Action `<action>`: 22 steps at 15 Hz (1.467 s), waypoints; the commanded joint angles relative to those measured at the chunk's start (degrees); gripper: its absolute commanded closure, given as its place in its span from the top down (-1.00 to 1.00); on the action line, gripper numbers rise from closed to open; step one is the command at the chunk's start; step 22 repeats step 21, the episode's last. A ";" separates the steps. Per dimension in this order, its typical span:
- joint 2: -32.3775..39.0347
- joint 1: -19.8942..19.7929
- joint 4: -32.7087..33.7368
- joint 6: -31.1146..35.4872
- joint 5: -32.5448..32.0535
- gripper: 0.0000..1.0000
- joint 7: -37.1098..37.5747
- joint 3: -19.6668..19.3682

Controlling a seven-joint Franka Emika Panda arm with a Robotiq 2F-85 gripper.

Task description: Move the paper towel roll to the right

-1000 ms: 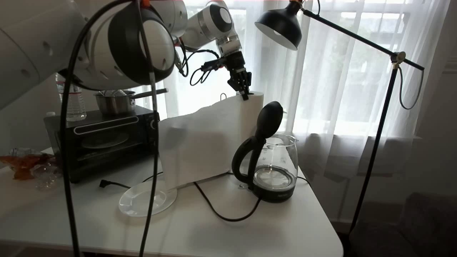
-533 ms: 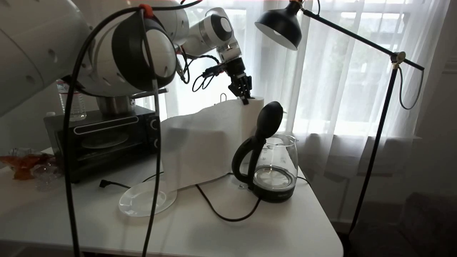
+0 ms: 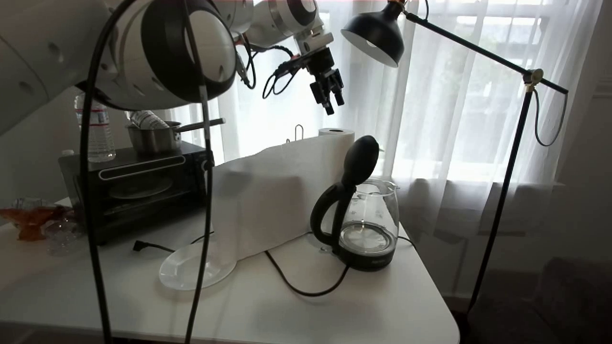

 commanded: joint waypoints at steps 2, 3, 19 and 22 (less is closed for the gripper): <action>-4.49 -0.81 -0.32 -2.05 3.47 1.00 -14.74 2.82; -5.21 -0.65 -0.32 -2.30 3.85 1.00 -17.76 3.16; -11.75 -2.83 -2.48 -15.10 19.77 1.00 -54.02 13.30; -11.32 -1.55 -2.19 -13.77 18.27 1.00 -52.76 11.39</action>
